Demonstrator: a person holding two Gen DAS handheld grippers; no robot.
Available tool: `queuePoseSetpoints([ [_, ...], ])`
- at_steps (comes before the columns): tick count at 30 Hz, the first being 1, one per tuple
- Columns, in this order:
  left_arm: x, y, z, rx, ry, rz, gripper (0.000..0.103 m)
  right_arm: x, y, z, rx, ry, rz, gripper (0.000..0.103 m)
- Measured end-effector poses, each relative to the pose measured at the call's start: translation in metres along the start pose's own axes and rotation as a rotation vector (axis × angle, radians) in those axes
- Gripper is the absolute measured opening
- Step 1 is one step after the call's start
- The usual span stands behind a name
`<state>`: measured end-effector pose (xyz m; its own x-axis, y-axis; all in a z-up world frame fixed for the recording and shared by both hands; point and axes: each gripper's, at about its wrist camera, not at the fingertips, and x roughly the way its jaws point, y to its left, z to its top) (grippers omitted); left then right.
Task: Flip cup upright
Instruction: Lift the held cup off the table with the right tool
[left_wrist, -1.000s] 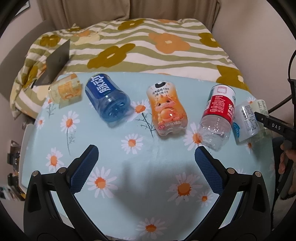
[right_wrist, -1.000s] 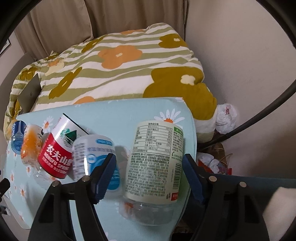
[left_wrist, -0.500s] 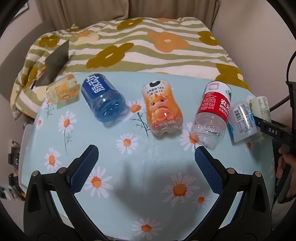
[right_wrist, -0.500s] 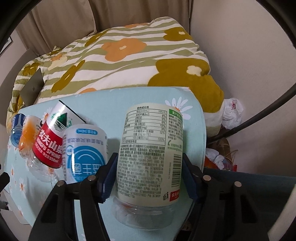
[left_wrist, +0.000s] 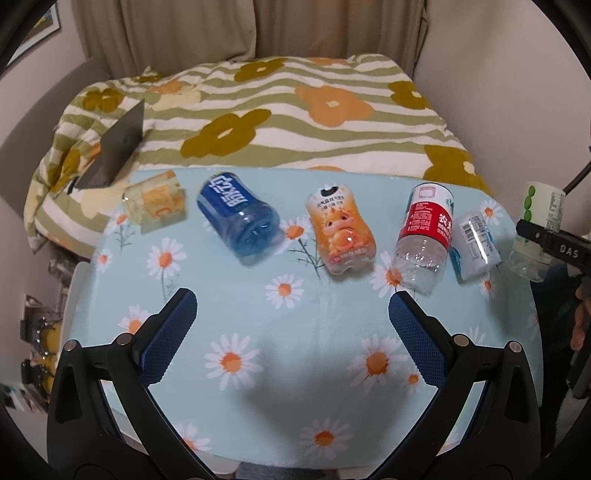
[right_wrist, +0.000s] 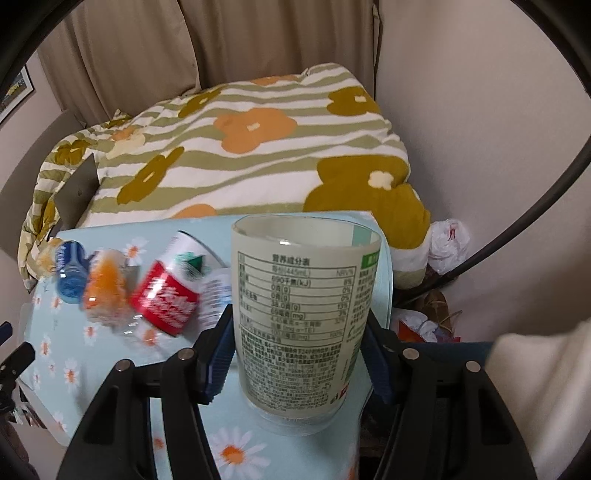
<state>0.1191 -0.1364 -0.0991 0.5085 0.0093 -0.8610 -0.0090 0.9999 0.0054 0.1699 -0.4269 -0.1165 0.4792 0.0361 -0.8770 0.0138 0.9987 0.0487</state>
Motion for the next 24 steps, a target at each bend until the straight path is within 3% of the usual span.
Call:
queuePoseSetpoints([
  [10,-0.018,0.062,-0.017,0.02,-0.014,-0.038,0.103,-0.045,0.078,-0.029,-0.001,0.021,0.081,0.058],
  [24,0.0,0.158,-0.058,0.07,0.049,-0.032,0.103,0.009,0.211,-0.092,0.032,0.248,0.258,0.058],
])
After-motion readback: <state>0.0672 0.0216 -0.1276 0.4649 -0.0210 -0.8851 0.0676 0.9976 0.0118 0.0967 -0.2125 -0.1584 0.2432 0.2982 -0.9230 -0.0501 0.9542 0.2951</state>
